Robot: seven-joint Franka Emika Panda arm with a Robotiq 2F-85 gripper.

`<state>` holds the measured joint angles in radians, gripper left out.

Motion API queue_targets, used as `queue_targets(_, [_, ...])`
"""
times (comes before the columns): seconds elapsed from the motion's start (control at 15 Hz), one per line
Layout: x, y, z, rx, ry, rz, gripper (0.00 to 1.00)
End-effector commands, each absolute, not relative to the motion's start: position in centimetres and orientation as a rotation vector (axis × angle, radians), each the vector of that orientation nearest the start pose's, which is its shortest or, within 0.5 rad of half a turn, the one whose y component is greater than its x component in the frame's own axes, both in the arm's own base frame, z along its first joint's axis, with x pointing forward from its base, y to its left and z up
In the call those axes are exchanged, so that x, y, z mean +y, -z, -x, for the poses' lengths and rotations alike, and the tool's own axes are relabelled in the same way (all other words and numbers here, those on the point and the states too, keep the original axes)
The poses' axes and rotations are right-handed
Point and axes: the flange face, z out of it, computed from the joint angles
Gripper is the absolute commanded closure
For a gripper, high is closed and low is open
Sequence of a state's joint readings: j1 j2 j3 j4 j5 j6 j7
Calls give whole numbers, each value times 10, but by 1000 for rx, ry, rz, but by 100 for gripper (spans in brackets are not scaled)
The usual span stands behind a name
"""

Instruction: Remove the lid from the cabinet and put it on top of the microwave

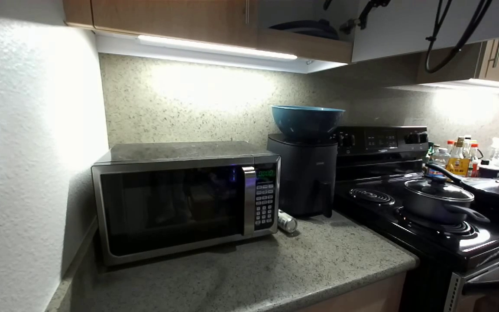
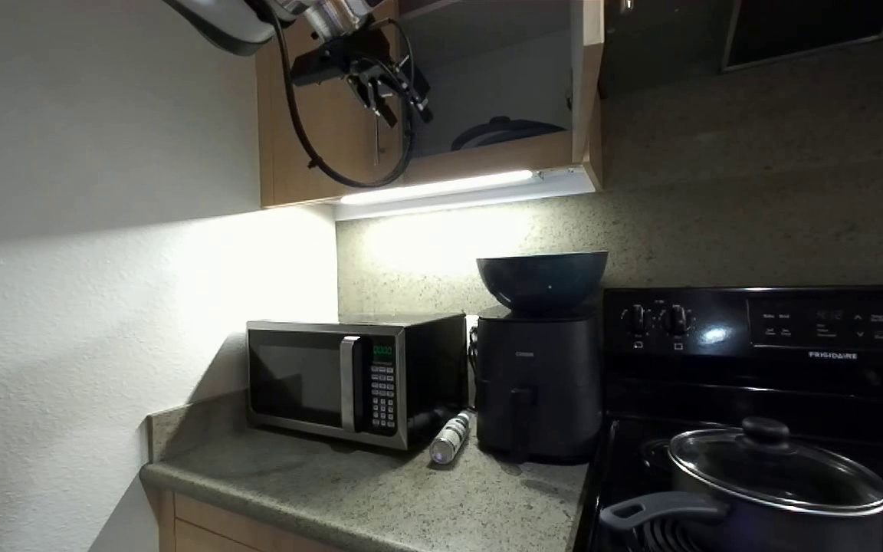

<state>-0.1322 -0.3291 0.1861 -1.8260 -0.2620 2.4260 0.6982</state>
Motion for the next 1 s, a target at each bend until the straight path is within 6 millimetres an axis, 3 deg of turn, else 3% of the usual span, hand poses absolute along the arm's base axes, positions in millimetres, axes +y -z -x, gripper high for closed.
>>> queue_targets(0.0, [33, -809, -518, 915, 1479, 2465, 0])
queue_targets(0.07, [23, -817, -523, 990, 1485, 2422, 0])
queue_targets(0.13, [34, -804, -508, 873, 1473, 2499, 0])
queue_targets(0.4, [32, -806, -514, 885, 1470, 2487, 0])
queue_targets(0.47, [39, -795, -520, 847, 1319, 2502, 0])
queue_targets(0.6, [32, -786, -538, 914, 1256, 2464, 0])
queue_targets(0.8, [8, -778, -571, 1013, 1309, 2420, 0])
queue_targets(0.93, [-7, -782, -593, 1055, 1414, 2354, 0])
